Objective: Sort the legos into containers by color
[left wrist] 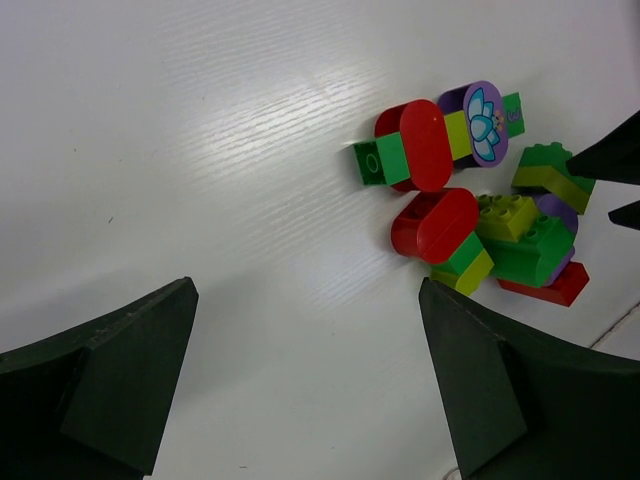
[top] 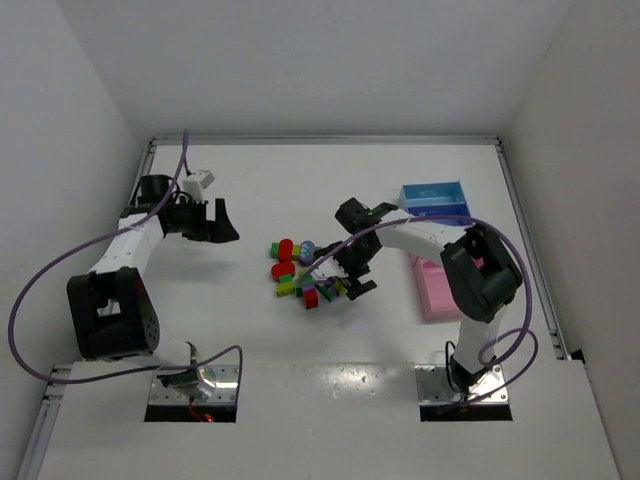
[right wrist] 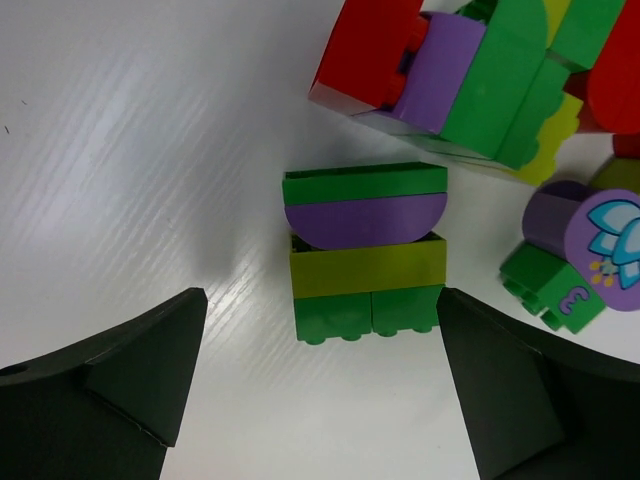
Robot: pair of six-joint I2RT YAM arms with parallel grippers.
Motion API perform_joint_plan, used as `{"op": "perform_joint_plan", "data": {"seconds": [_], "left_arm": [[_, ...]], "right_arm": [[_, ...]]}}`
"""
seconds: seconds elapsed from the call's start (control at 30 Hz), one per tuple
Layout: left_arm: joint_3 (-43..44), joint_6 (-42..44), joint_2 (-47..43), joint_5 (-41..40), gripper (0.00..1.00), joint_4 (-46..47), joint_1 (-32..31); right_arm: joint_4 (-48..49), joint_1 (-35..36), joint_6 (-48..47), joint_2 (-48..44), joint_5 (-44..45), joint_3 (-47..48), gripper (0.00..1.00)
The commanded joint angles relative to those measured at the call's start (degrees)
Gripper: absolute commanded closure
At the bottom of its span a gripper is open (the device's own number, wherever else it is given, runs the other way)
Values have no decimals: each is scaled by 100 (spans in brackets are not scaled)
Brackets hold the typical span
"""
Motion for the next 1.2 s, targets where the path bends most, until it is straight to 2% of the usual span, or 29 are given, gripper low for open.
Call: {"op": "perform_joint_plan", "data": {"seconds": [0.0, 0.37, 0.93, 1.0, 1.17], "left_arm": [[223, 95, 74, 211, 0, 62, 95], [223, 201, 354, 263, 0, 62, 95], [276, 201, 724, 334, 0, 114, 95], [276, 201, 776, 334, 0, 114, 95], [276, 201, 777, 334, 0, 167, 95]], "right_arm": [[56, -69, -391, 109, -277, 202, 1], [627, -236, -444, 303, -277, 150, 1], [575, -342, -813, 804, -268, 317, 1], [575, -342, -883, 804, -268, 317, 5], [575, -342, -1085, 681, -216, 63, 8]]}}
